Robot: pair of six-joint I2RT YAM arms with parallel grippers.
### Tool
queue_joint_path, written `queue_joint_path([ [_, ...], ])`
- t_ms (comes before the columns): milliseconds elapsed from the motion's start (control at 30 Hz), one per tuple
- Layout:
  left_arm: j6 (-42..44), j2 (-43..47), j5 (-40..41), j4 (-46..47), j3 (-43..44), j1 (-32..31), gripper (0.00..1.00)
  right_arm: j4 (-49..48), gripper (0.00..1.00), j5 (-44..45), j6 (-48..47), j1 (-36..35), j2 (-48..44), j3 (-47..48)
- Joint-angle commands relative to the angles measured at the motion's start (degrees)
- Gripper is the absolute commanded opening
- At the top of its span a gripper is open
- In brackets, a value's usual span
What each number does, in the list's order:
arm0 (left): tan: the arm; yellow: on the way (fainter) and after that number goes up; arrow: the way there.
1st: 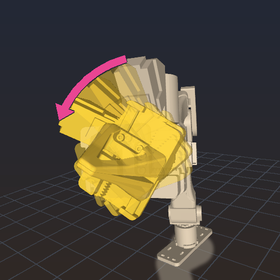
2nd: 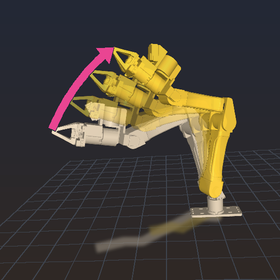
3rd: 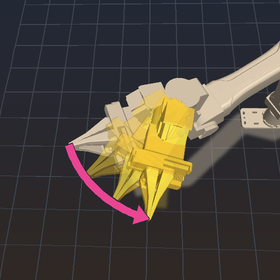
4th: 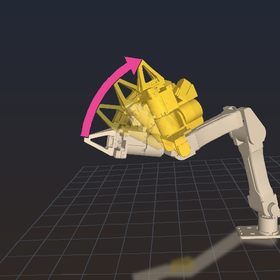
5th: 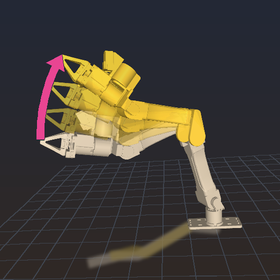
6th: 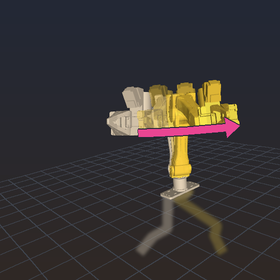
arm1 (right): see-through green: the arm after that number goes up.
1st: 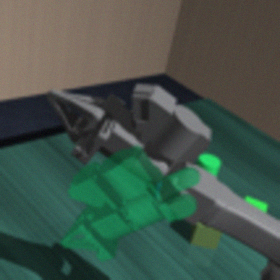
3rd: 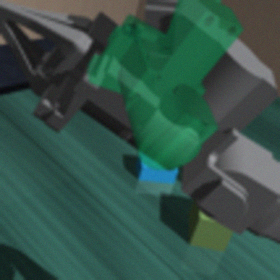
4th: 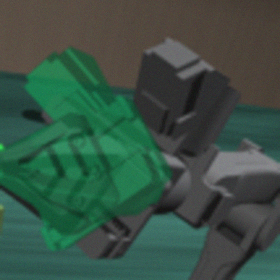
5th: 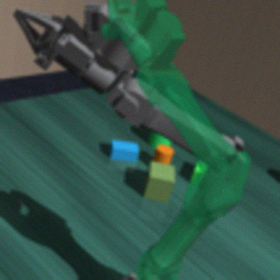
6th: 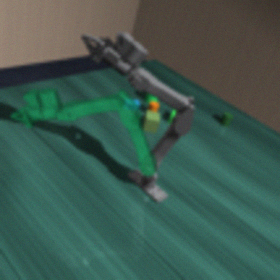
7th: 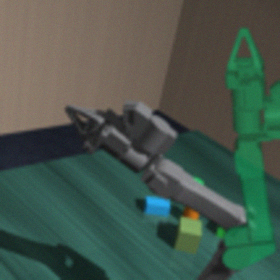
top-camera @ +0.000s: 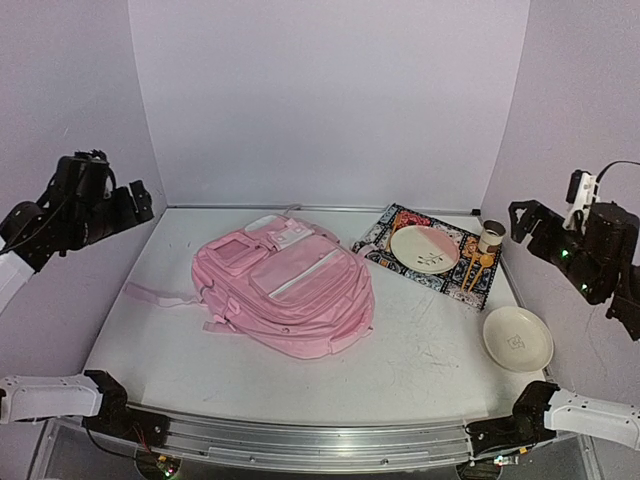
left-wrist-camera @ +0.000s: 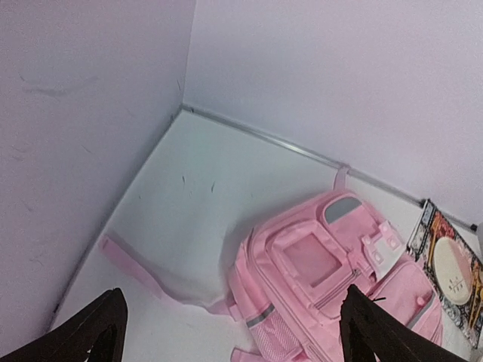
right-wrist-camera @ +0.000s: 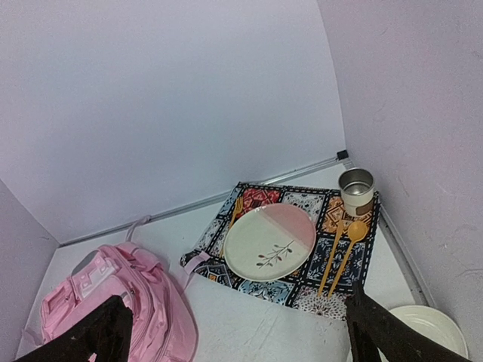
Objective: Pack the student bag
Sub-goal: Reset both arms
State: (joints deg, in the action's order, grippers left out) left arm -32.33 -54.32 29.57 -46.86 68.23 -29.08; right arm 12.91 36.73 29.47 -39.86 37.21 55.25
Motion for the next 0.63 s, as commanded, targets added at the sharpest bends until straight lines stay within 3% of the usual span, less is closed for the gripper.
queue_joint_path([
  [0, 4.64, 5.7, 9.38, 0.68, 4.58, 0.16, 1.0, 0.8, 0.98, 5.33, -4.34, 0.12, -2.85, 1.5],
  [233, 9.62, 14.3, 10.41, 7.42, 1.48, 0.16, 0.99, 0.83, 0.98, 7.29, -3.69, 0.11, -3.59, 1.14],
  [600, 10.23, 18.29, 10.77, 11.21, -3.5, 0.16, 0.99, -0.19, 0.98, 7.71, -2.76, 0.07, -2.47, 0.14],
])
